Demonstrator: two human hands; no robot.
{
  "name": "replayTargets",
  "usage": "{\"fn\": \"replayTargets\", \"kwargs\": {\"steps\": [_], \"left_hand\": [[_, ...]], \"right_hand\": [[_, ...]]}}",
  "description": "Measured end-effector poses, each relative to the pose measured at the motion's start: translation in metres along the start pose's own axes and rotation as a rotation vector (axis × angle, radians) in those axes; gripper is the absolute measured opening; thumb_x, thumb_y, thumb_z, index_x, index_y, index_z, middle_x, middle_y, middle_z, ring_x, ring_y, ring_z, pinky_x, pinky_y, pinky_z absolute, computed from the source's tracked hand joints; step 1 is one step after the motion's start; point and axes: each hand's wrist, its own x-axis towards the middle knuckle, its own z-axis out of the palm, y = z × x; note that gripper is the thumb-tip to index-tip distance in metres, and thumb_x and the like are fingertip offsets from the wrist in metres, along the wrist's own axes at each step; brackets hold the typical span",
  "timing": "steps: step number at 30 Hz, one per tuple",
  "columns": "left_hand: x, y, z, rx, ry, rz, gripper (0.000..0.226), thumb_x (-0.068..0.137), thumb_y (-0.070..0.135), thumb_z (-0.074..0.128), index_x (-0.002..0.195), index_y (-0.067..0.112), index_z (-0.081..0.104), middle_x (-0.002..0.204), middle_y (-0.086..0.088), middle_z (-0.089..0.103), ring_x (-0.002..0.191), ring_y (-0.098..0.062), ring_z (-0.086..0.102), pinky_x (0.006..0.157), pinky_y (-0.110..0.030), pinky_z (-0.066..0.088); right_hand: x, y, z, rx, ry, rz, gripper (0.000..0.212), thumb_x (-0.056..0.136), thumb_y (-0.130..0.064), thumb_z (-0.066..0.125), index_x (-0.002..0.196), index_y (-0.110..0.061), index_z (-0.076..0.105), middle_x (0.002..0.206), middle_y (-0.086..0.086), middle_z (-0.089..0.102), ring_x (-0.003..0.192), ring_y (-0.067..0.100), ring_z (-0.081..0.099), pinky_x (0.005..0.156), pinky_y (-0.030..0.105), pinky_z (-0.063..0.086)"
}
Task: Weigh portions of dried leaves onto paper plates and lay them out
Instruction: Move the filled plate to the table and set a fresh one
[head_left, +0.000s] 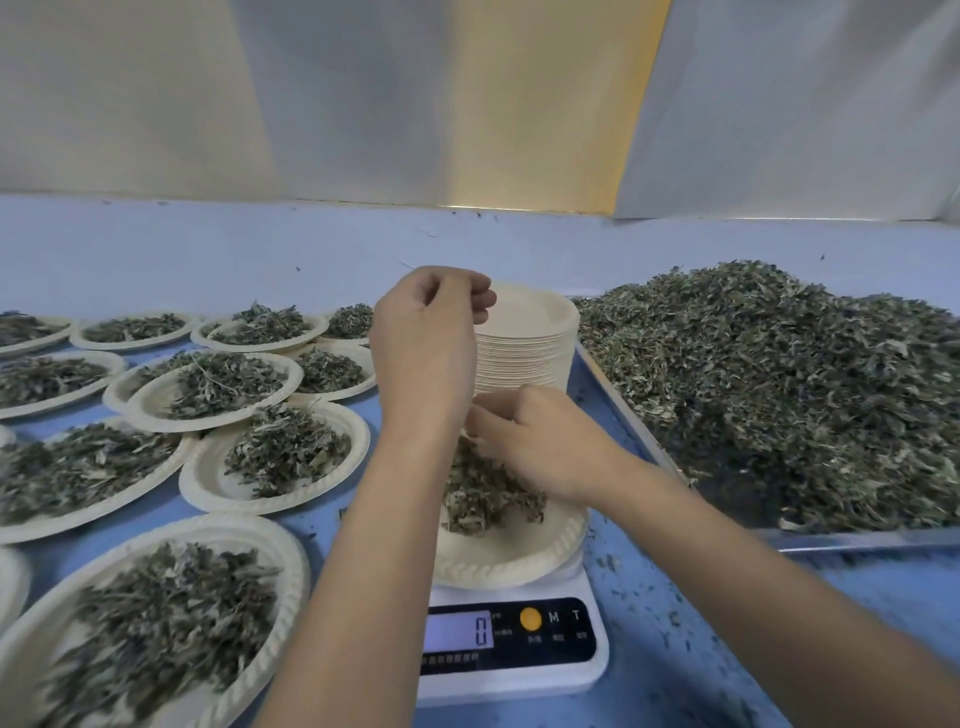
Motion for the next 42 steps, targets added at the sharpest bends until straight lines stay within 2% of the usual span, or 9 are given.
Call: {"fn": "replayTargets", "kwargs": {"steps": [6, 14, 18, 20, 23, 26, 33, 37, 42], "left_hand": [[-0.002, -0.003, 0.005, -0.006, -0.025, -0.016, 0.026, 0.089, 0.012, 0.047, 0.072, 0.017, 0.065, 0.073, 0.002, 0.070, 0.068, -0.008, 0.063, 0.061, -0.019, 0.043], [-0.015, -0.021, 0.036, 0.159, -0.218, -0.041, 0.026, 0.086, 0.016, 0.049, 0.067, 0.022, 0.065, 0.072, 0.006, 0.070, 0.069, -0.010, 0.062, 0.066, -0.025, 0.047], [-0.016, -0.031, 0.055, 0.269, -0.317, -0.058, 0.026, 0.086, 0.017, 0.047, 0.069, 0.017, 0.066, 0.073, -0.003, 0.070, 0.064, -0.024, 0.060, 0.059, -0.035, 0.050], [-0.011, -0.032, 0.066, 0.320, -0.355, -0.043, 0.026, 0.086, 0.017, 0.047, 0.074, 0.006, 0.067, 0.077, -0.008, 0.071, 0.073, -0.030, 0.064, 0.069, -0.042, 0.053], [0.000, -0.032, 0.084, 0.424, -0.427, 0.015, 0.029, 0.087, 0.017, 0.047, 0.085, -0.006, 0.065, 0.085, -0.019, 0.069, 0.081, -0.034, 0.065, 0.078, -0.045, 0.051], [0.011, -0.031, 0.097, 0.513, -0.493, 0.079, 0.031, 0.089, 0.018, 0.046, 0.089, -0.006, 0.066, 0.090, -0.022, 0.068, 0.081, -0.034, 0.065, 0.081, -0.048, 0.053], [0.030, -0.032, 0.108, 0.572, -0.546, 0.164, 0.031, 0.090, 0.016, 0.045, 0.087, -0.006, 0.067, 0.091, -0.027, 0.066, 0.066, -0.030, 0.058, 0.078, -0.047, 0.052], [0.033, -0.036, 0.104, 0.552, -0.525, 0.152, 0.030, 0.088, 0.014, 0.045, 0.086, -0.007, 0.066, 0.090, -0.026, 0.066, 0.068, -0.033, 0.060, 0.067, -0.045, 0.050], [0.028, -0.034, 0.102, 0.498, -0.523, 0.125, 0.029, 0.086, 0.014, 0.045, 0.084, -0.006, 0.066, 0.092, -0.028, 0.064, 0.068, -0.014, 0.048, 0.062, -0.034, 0.040]], "right_hand": [[0.003, 0.011, -0.010, 0.149, 0.258, 0.086, 0.036, 0.096, -0.040, 0.046, 0.067, -0.029, 0.064, 0.056, -0.014, 0.059, 0.056, -0.003, 0.050, 0.056, 0.019, 0.038], [0.006, 0.080, -0.042, 0.137, 0.677, 0.399, 0.037, 0.093, -0.020, 0.045, 0.066, -0.001, 0.059, 0.044, -0.011, 0.053, 0.045, 0.010, 0.041, 0.047, 0.029, 0.030], [0.008, 0.135, -0.050, -0.245, 0.473, 0.605, 0.027, 0.097, -0.027, 0.042, 0.097, -0.007, 0.060, 0.099, 0.013, 0.063, 0.083, 0.028, 0.056, 0.068, 0.036, 0.042], [0.010, 0.158, -0.051, -0.418, 0.287, 0.639, 0.036, 0.098, -0.028, 0.043, 0.129, -0.009, 0.048, 0.132, 0.013, 0.048, 0.119, 0.032, 0.045, 0.089, 0.039, 0.042], [0.020, 0.179, -0.053, -0.540, 0.147, 0.618, 0.058, 0.100, -0.032, 0.043, 0.151, -0.020, 0.018, 0.159, 0.006, 0.011, 0.142, 0.030, 0.020, 0.104, 0.043, 0.035], [0.035, 0.196, -0.055, -0.606, 0.129, 0.551, 0.061, 0.100, -0.034, 0.041, 0.152, -0.030, 0.009, 0.161, 0.000, -0.007, 0.146, 0.028, 0.005, 0.108, 0.047, 0.031], [0.065, 0.217, -0.049, -0.529, -0.034, 0.494, 0.051, 0.103, -0.033, 0.030, 0.149, -0.042, 0.010, 0.161, -0.005, -0.011, 0.145, 0.036, -0.005, 0.113, 0.055, 0.020], [0.070, 0.214, -0.049, -0.456, -0.084, 0.531, 0.041, 0.103, -0.039, 0.022, 0.143, -0.032, 0.031, 0.155, 0.003, 0.020, 0.141, 0.038, 0.010, 0.107, 0.056, 0.028], [0.064, 0.196, -0.061, -0.475, 0.071, 0.578, 0.026, 0.093, -0.046, 0.036, 0.103, -0.025, 0.048, 0.110, 0.007, 0.047, 0.117, 0.034, 0.040, 0.088, 0.048, 0.038]]}}
